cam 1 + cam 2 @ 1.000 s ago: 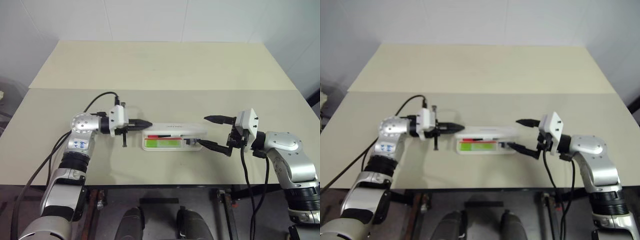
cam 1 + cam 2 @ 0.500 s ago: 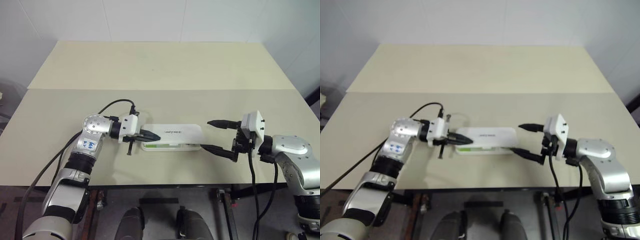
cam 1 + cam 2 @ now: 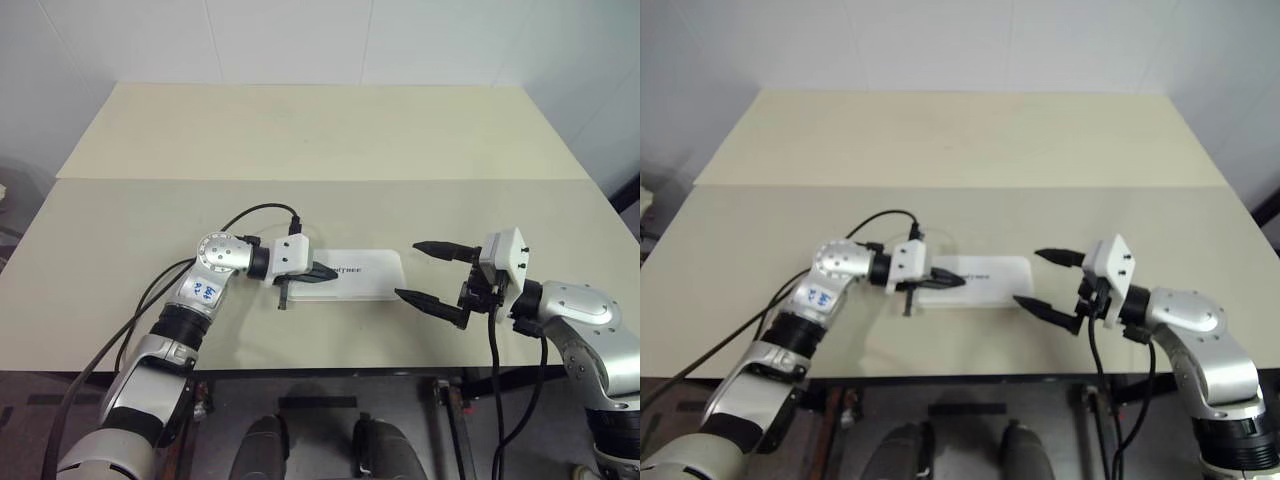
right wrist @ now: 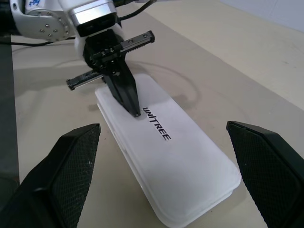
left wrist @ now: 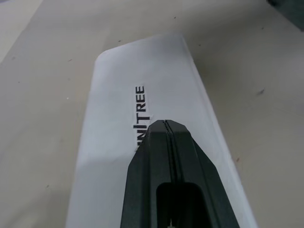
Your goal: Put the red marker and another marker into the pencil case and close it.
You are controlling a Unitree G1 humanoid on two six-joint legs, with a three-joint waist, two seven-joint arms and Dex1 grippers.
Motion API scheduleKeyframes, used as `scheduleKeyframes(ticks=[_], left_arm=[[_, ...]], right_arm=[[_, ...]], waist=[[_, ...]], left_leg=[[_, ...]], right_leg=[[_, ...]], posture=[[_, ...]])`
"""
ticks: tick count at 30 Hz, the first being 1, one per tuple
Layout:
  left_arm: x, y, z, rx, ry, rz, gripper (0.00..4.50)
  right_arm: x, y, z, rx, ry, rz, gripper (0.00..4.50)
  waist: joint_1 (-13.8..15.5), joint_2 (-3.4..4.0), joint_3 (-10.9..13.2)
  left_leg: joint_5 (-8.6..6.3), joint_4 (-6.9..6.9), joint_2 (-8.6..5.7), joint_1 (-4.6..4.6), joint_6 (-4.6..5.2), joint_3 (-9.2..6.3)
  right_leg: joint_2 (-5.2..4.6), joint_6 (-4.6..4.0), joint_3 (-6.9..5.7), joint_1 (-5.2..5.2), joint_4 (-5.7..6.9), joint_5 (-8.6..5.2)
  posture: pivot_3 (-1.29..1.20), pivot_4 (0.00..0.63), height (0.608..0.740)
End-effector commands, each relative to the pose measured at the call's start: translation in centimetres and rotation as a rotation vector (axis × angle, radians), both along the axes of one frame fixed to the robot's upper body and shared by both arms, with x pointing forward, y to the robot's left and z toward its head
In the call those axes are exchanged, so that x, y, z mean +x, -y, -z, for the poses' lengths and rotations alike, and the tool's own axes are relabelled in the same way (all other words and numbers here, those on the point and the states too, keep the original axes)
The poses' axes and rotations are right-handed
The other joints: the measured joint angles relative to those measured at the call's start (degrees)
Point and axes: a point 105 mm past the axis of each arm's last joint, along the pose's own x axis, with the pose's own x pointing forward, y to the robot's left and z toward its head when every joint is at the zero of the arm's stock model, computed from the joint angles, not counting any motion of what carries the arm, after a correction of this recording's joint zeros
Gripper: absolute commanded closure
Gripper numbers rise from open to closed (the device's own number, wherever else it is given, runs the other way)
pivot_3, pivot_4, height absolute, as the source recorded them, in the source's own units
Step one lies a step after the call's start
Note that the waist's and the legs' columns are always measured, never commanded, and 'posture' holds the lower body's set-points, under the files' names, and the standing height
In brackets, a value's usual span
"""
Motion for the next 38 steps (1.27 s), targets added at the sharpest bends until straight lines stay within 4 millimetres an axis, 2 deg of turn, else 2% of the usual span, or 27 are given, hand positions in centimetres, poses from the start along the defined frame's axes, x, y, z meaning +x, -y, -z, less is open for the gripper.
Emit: scheduleKeyframes(ticks=[1, 6, 9, 13, 20, 23, 25, 29, 32, 38], left_arm=[[-0.3, -0.6, -0.7, -0.08, -0.07, -0.033, 4.48], [-0.8, -3.1, -3.4, -0.192, -0.075, -0.049, 4.48], [-1.1, -5.2, -4.7, -0.251, -0.042, -0.088, 3.87], [-2.4, -9.3, -5.5, -0.283, -0.015, -0.172, 2.48], [-3.9, -12.2, -5.2, -0.265, -0.01, -0.26, 0.12], [-4.3, -12.6, -4.9, -0.273, -0.023, -0.291, 0.02], [-4.4, -12.9, -5.0, -0.283, -0.016, -0.304, 0.02], [-4.0, -11.7, -6.0, -0.318, 0.002, -0.291, 0.02], [-4.1, -11.7, -6.5, -0.327, 0.002, -0.282, 0.02], [-4.2, -12.2, -5.4, -0.287, -0.007, -0.321, 0.02]], right_arm=[[-0.3, -0.7, -0.8, 0.024, 0.035, -0.026, 0.0], [0.1, -0.9, -0.4, 0.029, 0.024, -0.043, 0.0], [0.4, -0.7, -0.4, 0.033, 0.025, -0.064, 0.0], [1.0, -0.3, -0.6, 0.023, 0.033, -0.081, 0.0], [1.7, 1.0, -0.7, -0.005, 0.082, -0.083, 0.0], [2.3, 2.7, -0.7, -0.03, 0.112, -0.049, 0.0], [2.2, 3.2, -0.6, -0.043, 0.119, -0.048, 0.0], [2.6, 4.7, -0.8, -0.076, 0.128, -0.037, 0.0], [2.8, 5.0, -0.7, -0.1, 0.144, -0.037, 0.0], [3.7, 5.1, -0.1, -0.104, 0.159, -0.024, 0.0]], waist=[[0.0, 0.0, 0.0], [-0.3, -0.01, 0.0], [-0.5, 0.0, 0.0], [-1.4, 0.0, 0.0], [-1.4, -0.01, 0.0], [-1.4, -0.01, 0.0], [-1.4, -0.01, 0.0], [-1.4, -0.01, 0.0], [-1.5, 0.0, 0.0], [-1.6, 0.0, 0.0]], left_leg=[[0.0, 0.0, 0.0, 0.0, 0.0, 0.0], [0.0, -0.01, 0.01, -0.03, 0.0, -0.01], [0.0, -0.04, 0.02, -0.02, 0.0, -0.01], [0.0, -0.13, 0.04, -0.01, 0.0, 0.0], [0.01, -0.17, 0.01, -0.01, -0.01, 0.01], [0.01, -0.17, 0.01, 0.0, -0.02, 0.0], [0.01, -0.18, 0.01, 0.0, -0.02, 0.0], [0.01, -0.18, 0.01, 0.0, -0.02, 0.02], [0.02, -0.17, 0.02, 0.02, -0.03, 0.02], [0.03, -0.19, 0.02, 0.02, -0.05, 0.07]], right_leg=[[0.0, 0.0, 0.0, 0.0, 0.0, 0.0], [0.01, 0.0, 0.0, -0.04, 0.01, 0.0], [0.01, 0.0, 0.0, -0.04, 0.01, 0.0], [0.0, -0.01, 0.0, -0.05, -0.02, -0.01], [-0.06, -0.02, -0.01, -0.06, -0.04, -0.02], [-0.05, -0.03, -0.02, -0.05, -0.04, -0.02], [-0.07, -0.03, -0.01, -0.05, -0.04, -0.02], [-0.05, -0.03, -0.01, -0.06, -0.04, -0.02], [-0.05, -0.03, -0.01, -0.06, -0.02, -0.02], [-0.04, -0.02, 0.01, -0.06, -0.03, -0.02]], posture=[[0.0, 0.15, 0.74], [0.0, 0.15, 0.74], [0.0, 0.15, 0.74], [0.0, 0.15, 0.74], [0.0, 0.15, 0.74], [0.0, 0.15, 0.74], [0.0, 0.15, 0.74], [0.0, 0.15, 0.74], [0.0, 0.15, 0.74], [0.0, 0.15, 0.74]])
